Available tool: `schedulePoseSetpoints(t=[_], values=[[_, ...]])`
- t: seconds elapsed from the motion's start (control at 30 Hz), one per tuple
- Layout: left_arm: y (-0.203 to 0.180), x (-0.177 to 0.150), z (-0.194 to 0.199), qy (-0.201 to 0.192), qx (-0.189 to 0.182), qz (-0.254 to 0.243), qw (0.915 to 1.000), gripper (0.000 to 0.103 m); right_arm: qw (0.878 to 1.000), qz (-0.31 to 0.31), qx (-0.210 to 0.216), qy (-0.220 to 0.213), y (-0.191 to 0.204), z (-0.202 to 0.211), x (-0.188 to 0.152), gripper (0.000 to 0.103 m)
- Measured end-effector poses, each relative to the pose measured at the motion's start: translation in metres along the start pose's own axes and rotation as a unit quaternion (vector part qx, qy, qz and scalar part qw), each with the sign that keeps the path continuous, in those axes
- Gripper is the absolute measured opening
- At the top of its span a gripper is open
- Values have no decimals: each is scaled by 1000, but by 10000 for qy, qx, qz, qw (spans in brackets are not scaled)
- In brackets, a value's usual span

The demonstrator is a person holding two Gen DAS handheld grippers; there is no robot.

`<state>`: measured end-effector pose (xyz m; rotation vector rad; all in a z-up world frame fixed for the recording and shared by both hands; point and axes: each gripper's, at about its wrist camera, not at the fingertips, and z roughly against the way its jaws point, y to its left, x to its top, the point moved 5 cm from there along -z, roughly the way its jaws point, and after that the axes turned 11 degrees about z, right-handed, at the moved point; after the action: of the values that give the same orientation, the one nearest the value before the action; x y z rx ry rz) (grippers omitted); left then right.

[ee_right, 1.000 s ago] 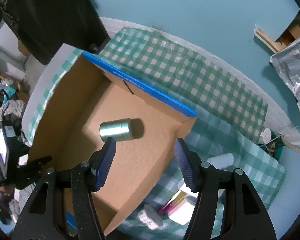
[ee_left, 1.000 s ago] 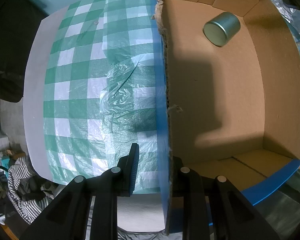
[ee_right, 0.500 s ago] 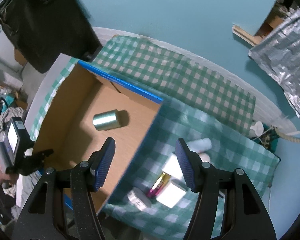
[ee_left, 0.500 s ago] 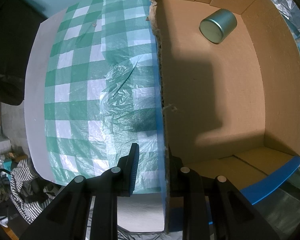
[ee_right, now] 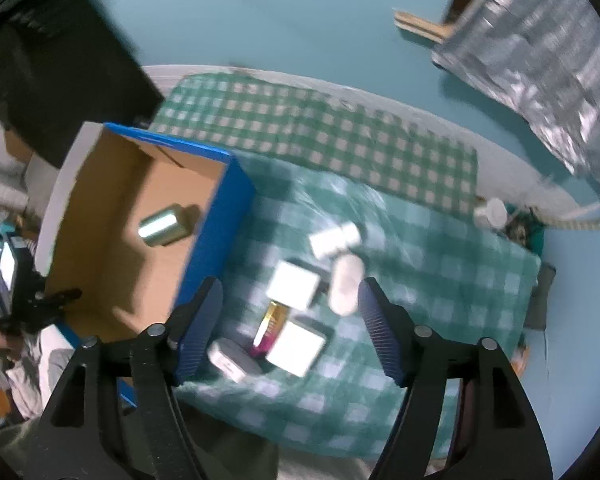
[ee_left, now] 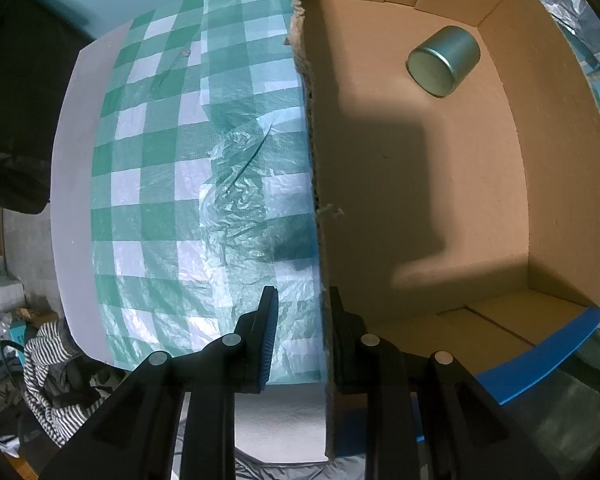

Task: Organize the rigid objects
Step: 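Move the right gripper back over the black round lid, then close the right gripper on the black round lid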

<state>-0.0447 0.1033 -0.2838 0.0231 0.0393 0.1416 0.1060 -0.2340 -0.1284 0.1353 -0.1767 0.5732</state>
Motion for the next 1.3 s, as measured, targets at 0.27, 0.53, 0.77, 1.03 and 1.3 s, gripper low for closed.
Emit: schedulePoseSetpoints(t=[0.27, 0.53, 0.77, 1.03, 1.3], values=[[1, -4, -3, 36, 21, -45, 10000, 23, 9981, -573, -101, 200, -46, -13, -39, 77], [-3, -7, -4, 64, 16, -40, 10000, 23, 9897, -1330, 43, 527, -92, -50, -73, 78], [-5, -7, -4, 74, 38, -54, 10000, 23, 9759, -1993, 252, 852, -120, -96, -93, 78], [-8, -8, -4, 99, 37, -15, 9999, 23, 9664, -2312, 448, 1029, -126, -128, -98, 78], [-6, -8, -5, 114, 8, 3, 9999, 23, 9615, -2460, 506, 1116, -127, -144, -104, 78]])
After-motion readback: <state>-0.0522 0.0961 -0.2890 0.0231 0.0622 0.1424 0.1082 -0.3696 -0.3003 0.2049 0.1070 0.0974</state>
